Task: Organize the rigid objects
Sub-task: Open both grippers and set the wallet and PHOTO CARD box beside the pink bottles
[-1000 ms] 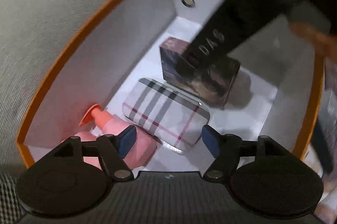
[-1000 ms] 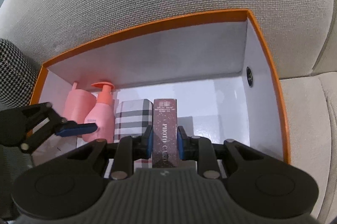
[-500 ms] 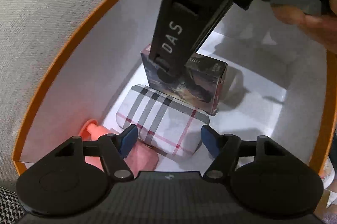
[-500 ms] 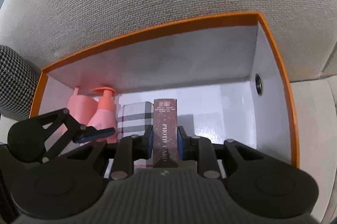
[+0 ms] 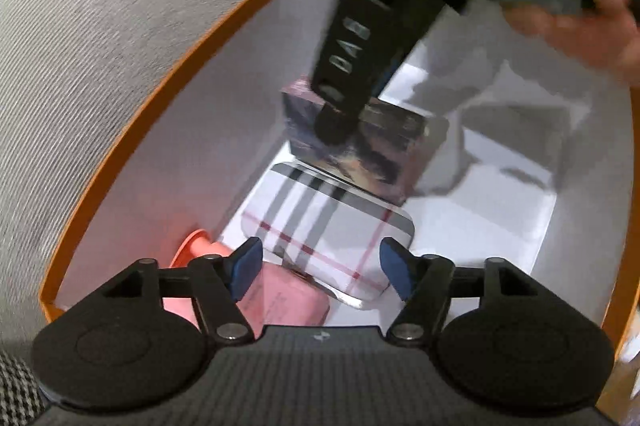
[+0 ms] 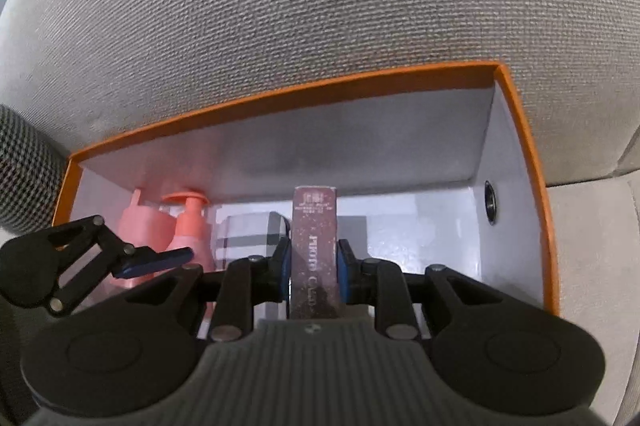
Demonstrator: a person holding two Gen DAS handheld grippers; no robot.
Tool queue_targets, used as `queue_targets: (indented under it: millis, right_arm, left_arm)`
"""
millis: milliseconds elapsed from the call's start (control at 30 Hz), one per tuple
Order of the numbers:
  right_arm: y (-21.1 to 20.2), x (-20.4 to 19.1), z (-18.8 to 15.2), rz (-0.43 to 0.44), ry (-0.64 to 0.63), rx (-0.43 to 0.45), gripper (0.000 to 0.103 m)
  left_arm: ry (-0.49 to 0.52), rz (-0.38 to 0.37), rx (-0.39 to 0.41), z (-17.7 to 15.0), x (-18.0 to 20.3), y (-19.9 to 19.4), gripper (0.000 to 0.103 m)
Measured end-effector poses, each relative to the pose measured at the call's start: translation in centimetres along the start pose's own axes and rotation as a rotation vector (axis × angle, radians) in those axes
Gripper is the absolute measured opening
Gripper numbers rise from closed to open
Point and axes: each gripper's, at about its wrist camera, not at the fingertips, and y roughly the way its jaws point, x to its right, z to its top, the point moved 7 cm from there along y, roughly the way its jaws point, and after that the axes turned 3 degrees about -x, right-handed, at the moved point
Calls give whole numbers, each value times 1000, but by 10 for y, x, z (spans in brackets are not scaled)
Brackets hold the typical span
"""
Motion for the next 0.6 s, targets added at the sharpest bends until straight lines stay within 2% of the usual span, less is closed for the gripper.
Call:
queue_targets:
  millis: [100,200,233,367,400,533,600]
  right_arm:
    - [-6,-1,-2,-27,-46,-8,29]
    - [-10,-3,-4,-90,-140,-7,35]
    - [-10,-5,-5,-112,-175,-15,39]
    - [-4,-9,-10,-180,-276,-42,41]
    - [-2,-8,-9,-183,-287,-50,41]
    - [6,-9,-11,-194,-334,-96,53]
    - [14,-10,-13,-193,-355,-103,55]
  left_arm:
    - [10,-17,1,1,6,1,86]
    - [10,-26,1,3,3,1,86]
    - [17,-28,-4,2,4,1,86]
    - [67,-3,-7,4,9,17,86]
    - [71,1,-9,0,15,25,86]
    - [74,9,-13,3,16,28,86]
    - [75,28,-8,3,14,30,86]
